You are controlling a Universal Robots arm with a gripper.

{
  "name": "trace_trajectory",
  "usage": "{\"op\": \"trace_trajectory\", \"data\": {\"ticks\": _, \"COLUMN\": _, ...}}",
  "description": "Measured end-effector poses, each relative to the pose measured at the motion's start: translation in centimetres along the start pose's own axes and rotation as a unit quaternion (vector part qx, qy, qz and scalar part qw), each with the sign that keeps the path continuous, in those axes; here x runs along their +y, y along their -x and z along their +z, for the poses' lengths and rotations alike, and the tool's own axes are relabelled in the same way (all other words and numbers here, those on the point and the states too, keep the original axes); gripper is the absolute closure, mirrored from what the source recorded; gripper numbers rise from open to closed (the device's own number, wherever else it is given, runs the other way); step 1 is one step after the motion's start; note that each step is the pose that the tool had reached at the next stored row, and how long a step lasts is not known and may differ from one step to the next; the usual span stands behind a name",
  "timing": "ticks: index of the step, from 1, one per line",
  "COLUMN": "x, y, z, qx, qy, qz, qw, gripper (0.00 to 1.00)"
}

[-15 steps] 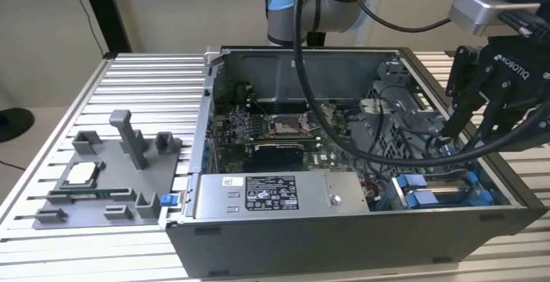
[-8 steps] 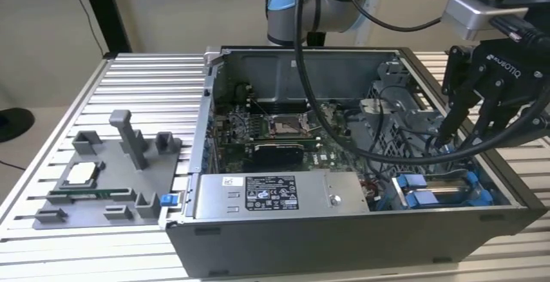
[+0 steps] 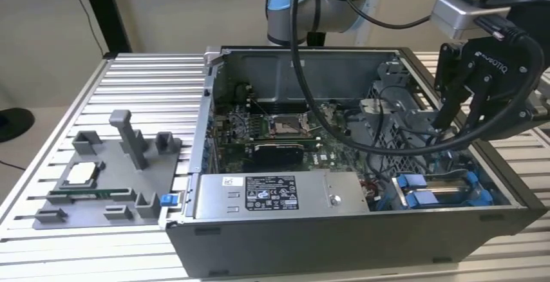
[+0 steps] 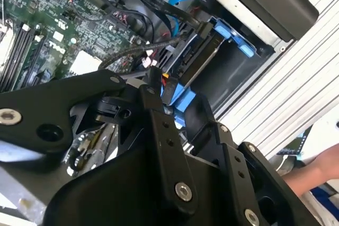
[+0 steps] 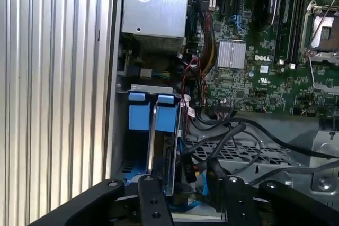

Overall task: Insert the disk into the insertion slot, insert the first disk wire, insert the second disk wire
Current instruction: 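Insert the disk into the insertion slot, then insert the first disk wire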

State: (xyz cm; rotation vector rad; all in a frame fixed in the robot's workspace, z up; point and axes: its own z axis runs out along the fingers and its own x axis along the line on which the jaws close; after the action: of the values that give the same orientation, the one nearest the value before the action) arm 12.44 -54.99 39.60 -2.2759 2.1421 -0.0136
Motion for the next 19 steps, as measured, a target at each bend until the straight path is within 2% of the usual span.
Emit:
{"op": "trace_trajectory", "data": {"ticks": 2, "x": 0.11, "y": 0.00, "z": 0.07, "qx": 0.0000, "qy": -0.0037, "qz": -0.005, "qw": 1.0000, "gripper": 0.00}}
{"op": "trace_trajectory", "data": {"ticks": 6, "x": 0.16, "y": 0.01, "z": 0.08, "qx": -0.0003, "qy": -0.0044, "qz": -0.033, "qw": 0.9994, "gripper": 0.00}}
{"op": "trace_trajectory", "data": {"ticks": 10, "x": 0.17, "y": 0.01, "z": 0.16, "qx": -0.0011, "qy": -0.0046, "qz": -0.068, "qw": 0.9977, "gripper": 0.00}}
{"op": "trace_trajectory", "data": {"ticks": 13, "x": 0.19, "y": 0.01, "z": 0.23, "qx": -0.0013, "qy": -0.0071, "qz": -0.089, "qw": 0.9960, "gripper": 0.00}}
{"op": "trace_trajectory", "data": {"ticks": 14, "x": 0.24, "y": 0.02, "z": 0.26, "qx": -0.0011, "qy": -0.0093, "qz": -0.092, "qw": 0.9957, "gripper": 0.00}}
{"op": "trace_trajectory", "data": {"ticks": 18, "x": 1.03, "y": 0.07, "z": 0.35, "qx": 0.0015, "qy": -0.0257, "qz": -0.093, "qw": 0.9953, "gripper": 0.00}}
{"op": "trace_trajectory", "data": {"ticks": 19, "x": 1.15, "y": 0.08, "z": 0.37, "qx": 0.0018, "qy": -0.0279, "qz": -0.093, "qw": 0.9953, "gripper": 0.00}}
